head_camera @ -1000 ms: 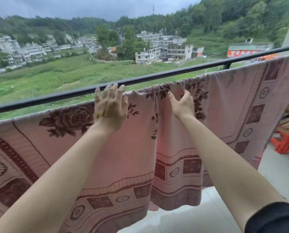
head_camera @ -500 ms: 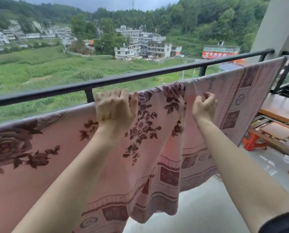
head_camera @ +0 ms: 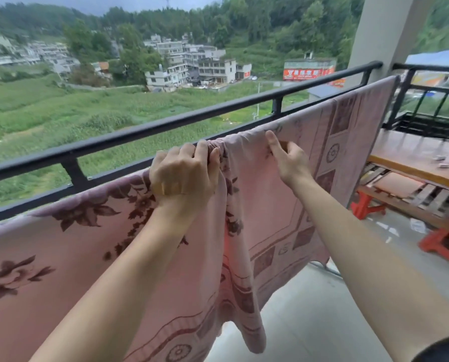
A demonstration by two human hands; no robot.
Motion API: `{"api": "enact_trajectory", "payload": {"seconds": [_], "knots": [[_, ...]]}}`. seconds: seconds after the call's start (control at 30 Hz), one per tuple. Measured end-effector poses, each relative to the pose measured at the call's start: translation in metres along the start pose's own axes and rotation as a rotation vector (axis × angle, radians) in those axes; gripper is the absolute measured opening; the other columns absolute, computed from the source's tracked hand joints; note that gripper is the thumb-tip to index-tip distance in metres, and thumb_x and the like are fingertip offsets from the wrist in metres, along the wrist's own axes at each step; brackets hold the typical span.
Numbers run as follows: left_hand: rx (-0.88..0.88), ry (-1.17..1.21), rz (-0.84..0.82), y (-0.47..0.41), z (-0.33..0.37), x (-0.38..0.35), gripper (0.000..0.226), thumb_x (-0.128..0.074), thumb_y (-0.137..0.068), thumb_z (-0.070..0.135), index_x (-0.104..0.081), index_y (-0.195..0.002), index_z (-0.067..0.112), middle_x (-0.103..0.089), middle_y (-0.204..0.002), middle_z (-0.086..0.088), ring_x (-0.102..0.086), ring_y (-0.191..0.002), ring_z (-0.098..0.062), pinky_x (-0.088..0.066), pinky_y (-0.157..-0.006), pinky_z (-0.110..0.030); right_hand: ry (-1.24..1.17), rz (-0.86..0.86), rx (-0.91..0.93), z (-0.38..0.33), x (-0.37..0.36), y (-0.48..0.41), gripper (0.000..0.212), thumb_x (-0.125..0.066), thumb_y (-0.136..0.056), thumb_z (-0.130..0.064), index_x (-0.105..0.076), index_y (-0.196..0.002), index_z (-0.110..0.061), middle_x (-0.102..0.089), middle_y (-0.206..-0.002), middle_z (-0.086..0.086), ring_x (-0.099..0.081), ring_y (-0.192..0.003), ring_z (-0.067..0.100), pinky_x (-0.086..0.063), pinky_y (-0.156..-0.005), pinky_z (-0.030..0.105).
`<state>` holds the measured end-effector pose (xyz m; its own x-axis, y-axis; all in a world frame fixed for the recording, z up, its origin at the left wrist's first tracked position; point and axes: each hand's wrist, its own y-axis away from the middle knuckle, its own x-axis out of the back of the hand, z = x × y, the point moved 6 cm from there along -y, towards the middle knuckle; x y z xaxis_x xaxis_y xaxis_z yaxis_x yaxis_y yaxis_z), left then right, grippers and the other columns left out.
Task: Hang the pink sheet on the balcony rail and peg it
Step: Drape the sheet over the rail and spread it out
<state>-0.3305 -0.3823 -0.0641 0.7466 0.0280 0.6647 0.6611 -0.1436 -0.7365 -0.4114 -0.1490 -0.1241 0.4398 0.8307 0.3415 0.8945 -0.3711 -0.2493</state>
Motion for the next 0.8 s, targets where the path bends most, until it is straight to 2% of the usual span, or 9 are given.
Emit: {"api": "enact_trajectory", "payload": {"seconds": [0.07, 0.17, 0.27, 0.33, 0.43, 0.5, 0.6, 0.67, 0.8], "knots": [[0.01, -0.024, -0.004, -0.001, 0.002, 0.001, 0.043, -0.035, -0.101, 0.045, -0.067, -0.112, 0.018, -0.073, -0.092, -0.004, -0.067, -0.081, -0.029, -0.041, -0.079, -0.039, -0.151, -0.049, 0.03, -0.004, -0.007, -0.008, 0.06, -0.056, -0.084, -0.07, -0.069, -0.085, -0.012, -0.066, -0.079, -0.007, -0.058, -0.071, 0.007, -0.043, -0.062, 0.02], [0.037, -0.052, 0.004, 0.0, 0.004, 0.003, 0.045, -0.033, -0.102, 0.047, -0.066, -0.113, 0.018, -0.073, -0.094, -0.005, -0.066, -0.082, -0.03, -0.04, -0.08, -0.04, -0.357, -0.116, 0.065, -0.005, -0.01, -0.014, 0.044, -0.066, -0.089, -0.05, -0.07, -0.075, -0.008, -0.068, -0.073, 0.003, -0.061, -0.07, 0.012, -0.051, -0.068, 0.025], [0.059, -0.1, 0.026, 0.002, 0.006, 0.005, 0.047, -0.031, -0.102, 0.047, -0.065, -0.116, 0.017, -0.073, -0.097, -0.007, -0.066, -0.083, -0.031, -0.039, -0.079, -0.04, -0.131, -0.103, 0.318, -0.009, 0.018, -0.021, 0.042, -0.061, -0.095, -0.042, -0.063, -0.07, -0.008, -0.063, -0.063, 0.006, -0.054, -0.059, 0.01, -0.045, -0.058, 0.021], [0.074, -0.147, 0.038, 0.006, 0.007, 0.006, 0.047, -0.031, -0.103, 0.046, -0.063, -0.119, 0.016, -0.072, -0.098, -0.009, -0.065, -0.084, -0.033, -0.038, -0.079, -0.041, 0.063, -0.014, 0.408, 0.0, 0.051, -0.041, 0.04, -0.054, -0.098, -0.045, -0.062, -0.073, -0.015, -0.057, -0.061, -0.001, -0.051, -0.058, 0.012, -0.039, -0.054, 0.023], [0.104, -0.188, 0.051, 0.012, 0.009, 0.006, 0.045, -0.033, -0.102, 0.046, -0.06, -0.122, 0.016, -0.07, -0.101, -0.011, -0.063, -0.086, -0.033, -0.036, -0.079, -0.041, 0.243, 0.125, 0.303, 0.039, 0.105, -0.085, 0.042, -0.048, -0.097, -0.051, -0.066, -0.084, -0.016, -0.069, -0.08, 0.005, -0.063, -0.083, 0.027, -0.037, -0.064, 0.03], [0.131, -0.183, 0.036, 0.014, 0.014, 0.002, 0.044, -0.035, -0.102, 0.046, -0.055, -0.128, 0.017, -0.065, -0.104, -0.012, -0.058, -0.091, -0.033, -0.035, -0.083, -0.043, 0.27, 0.111, 0.271, 0.057, 0.119, -0.099, 0.041, -0.048, -0.098, -0.048, -0.069, -0.09, -0.014, -0.073, -0.092, 0.01, -0.064, -0.094, 0.032, -0.036, -0.069, 0.029], [0.236, -0.164, 0.042, 0.015, 0.021, -0.002, 0.041, -0.04, -0.1, 0.041, -0.054, -0.129, 0.017, -0.059, -0.106, -0.011, -0.05, -0.102, -0.034, -0.032, -0.099, -0.051, 0.204, 0.033, 0.267, 0.059, 0.115, -0.094, 0.038, -0.049, -0.099, -0.045, -0.07, -0.094, -0.014, -0.073, -0.094, 0.01, -0.064, -0.094, 0.03, -0.035, -0.07, 0.028], [0.302, -0.146, 0.085, 0.02, 0.026, 0.0, 0.036, -0.044, -0.1, 0.034, -0.056, -0.13, 0.018, -0.061, -0.116, -0.007, -0.049, -0.115, -0.032, -0.022, -0.111, -0.054, 0.138, -0.015, 0.271, 0.059, 0.112, -0.087, 0.035, -0.052, -0.097, -0.047, -0.069, -0.092, -0.016, -0.072, -0.091, 0.005, -0.063, -0.09, 0.025, -0.036, -0.072, 0.026], [0.411, -0.07, 0.126, 0.025, 0.04, 0.007, 0.035, -0.052, -0.097, 0.025, -0.061, -0.129, 0.015, -0.059, -0.135, -0.008, -0.046, -0.132, -0.028, -0.012, -0.119, -0.053, 0.068, -0.128, 0.217, 0.068, 0.115, -0.088, 0.029, -0.062, -0.09, -0.05, -0.061, -0.086, -0.021, -0.065, -0.083, -0.008, -0.06, -0.082, 0.015, -0.038, -0.072, 0.024]]}}
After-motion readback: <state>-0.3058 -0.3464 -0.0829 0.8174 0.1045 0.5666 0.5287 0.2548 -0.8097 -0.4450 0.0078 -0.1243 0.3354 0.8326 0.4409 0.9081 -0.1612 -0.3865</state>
